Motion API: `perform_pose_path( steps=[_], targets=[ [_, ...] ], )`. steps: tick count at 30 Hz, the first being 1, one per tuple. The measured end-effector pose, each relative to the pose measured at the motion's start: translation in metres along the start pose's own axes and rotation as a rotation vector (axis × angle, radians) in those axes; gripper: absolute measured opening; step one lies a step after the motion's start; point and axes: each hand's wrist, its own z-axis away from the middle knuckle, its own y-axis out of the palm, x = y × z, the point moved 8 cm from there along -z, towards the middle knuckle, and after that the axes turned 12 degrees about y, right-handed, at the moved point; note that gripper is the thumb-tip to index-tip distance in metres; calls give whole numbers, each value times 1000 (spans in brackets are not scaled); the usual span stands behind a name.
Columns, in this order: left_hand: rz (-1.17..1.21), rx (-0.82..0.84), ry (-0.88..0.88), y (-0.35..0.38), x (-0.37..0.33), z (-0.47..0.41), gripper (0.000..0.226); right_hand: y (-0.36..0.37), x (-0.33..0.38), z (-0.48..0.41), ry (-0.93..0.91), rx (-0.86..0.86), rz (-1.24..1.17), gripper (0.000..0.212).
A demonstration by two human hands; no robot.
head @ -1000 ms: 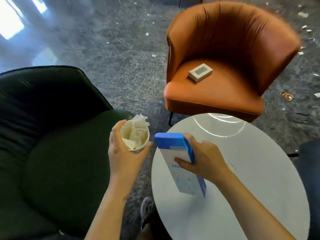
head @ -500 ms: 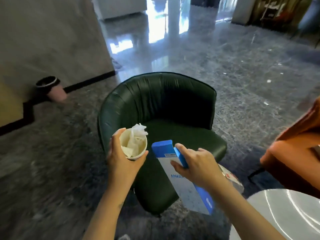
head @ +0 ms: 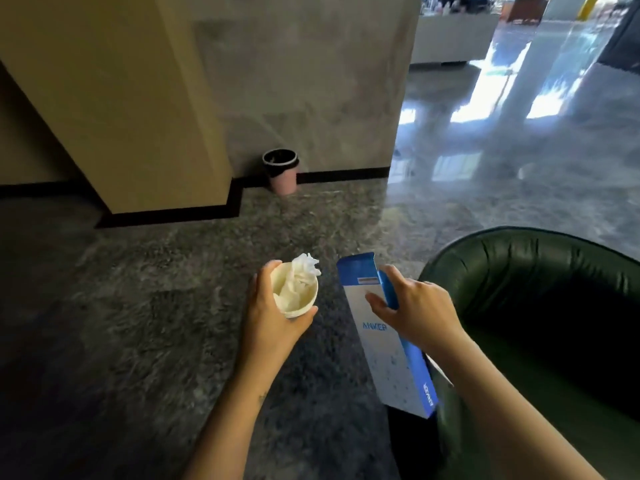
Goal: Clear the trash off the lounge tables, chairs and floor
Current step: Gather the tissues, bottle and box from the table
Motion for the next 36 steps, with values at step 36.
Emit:
perform_pose_path(
  steps=[36],
  targets=[
    [-29, -27, -97, 64, 574, -912, 64, 443, 202, -1002, 169, 293, -31, 50]
  ],
)
